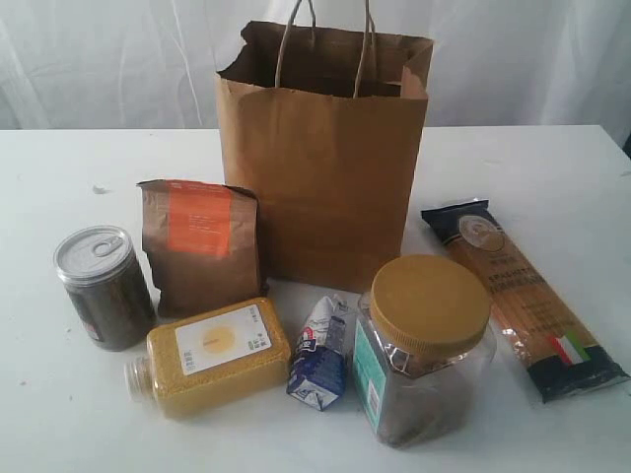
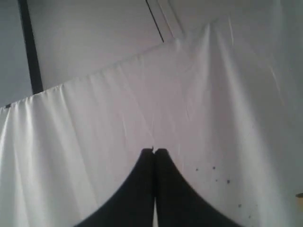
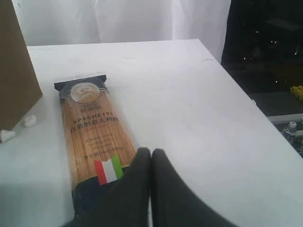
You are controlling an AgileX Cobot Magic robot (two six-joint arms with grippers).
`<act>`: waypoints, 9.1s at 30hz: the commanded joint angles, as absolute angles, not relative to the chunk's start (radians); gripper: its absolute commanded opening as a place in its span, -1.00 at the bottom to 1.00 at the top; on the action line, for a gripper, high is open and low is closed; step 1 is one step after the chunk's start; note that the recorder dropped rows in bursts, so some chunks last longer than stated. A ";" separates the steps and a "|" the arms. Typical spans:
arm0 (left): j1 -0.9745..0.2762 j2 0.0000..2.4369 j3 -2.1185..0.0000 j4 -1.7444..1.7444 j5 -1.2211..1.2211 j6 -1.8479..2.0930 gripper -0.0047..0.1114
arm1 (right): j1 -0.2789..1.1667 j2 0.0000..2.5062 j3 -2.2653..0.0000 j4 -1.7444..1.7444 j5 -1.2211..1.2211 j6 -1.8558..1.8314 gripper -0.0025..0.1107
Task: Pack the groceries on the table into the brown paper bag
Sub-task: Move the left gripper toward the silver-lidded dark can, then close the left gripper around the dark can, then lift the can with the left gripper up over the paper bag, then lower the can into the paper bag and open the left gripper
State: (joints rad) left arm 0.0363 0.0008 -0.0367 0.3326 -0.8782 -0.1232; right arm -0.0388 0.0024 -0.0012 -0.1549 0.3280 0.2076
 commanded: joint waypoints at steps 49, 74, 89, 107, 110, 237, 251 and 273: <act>-0.154 1.249 -0.788 0.048 0.462 0.029 -0.92 | -0.040 0.000 0.000 -0.155 0.319 0.199 -0.96; -0.225 1.407 -0.990 -0.205 0.438 0.331 0.89 | -0.040 0.000 0.000 -0.155 0.319 0.199 -0.96; -0.225 1.541 -0.990 -0.250 0.439 0.400 0.89 | -0.040 0.000 0.000 -0.155 0.319 0.199 -0.96; -0.225 1.541 -0.991 -0.240 0.454 0.418 0.20 | -0.040 0.000 0.000 -0.155 0.319 0.199 -0.96; -0.225 1.537 -1.021 -0.190 0.493 0.418 -0.03 | -0.040 0.000 0.000 -0.155 0.319 0.199 -0.96; -0.402 1.679 -1.547 -1.540 0.439 1.692 -0.92 | -0.040 0.000 0.000 -0.155 0.319 0.199 -0.96; -0.402 1.703 -1.490 -1.538 0.332 1.647 -0.72 | -0.040 0.000 0.000 -0.155 0.319 0.199 -0.96; -0.402 1.703 -1.490 -1.538 0.327 1.562 0.35 | -0.040 0.000 0.000 -0.155 0.319 0.199 -0.96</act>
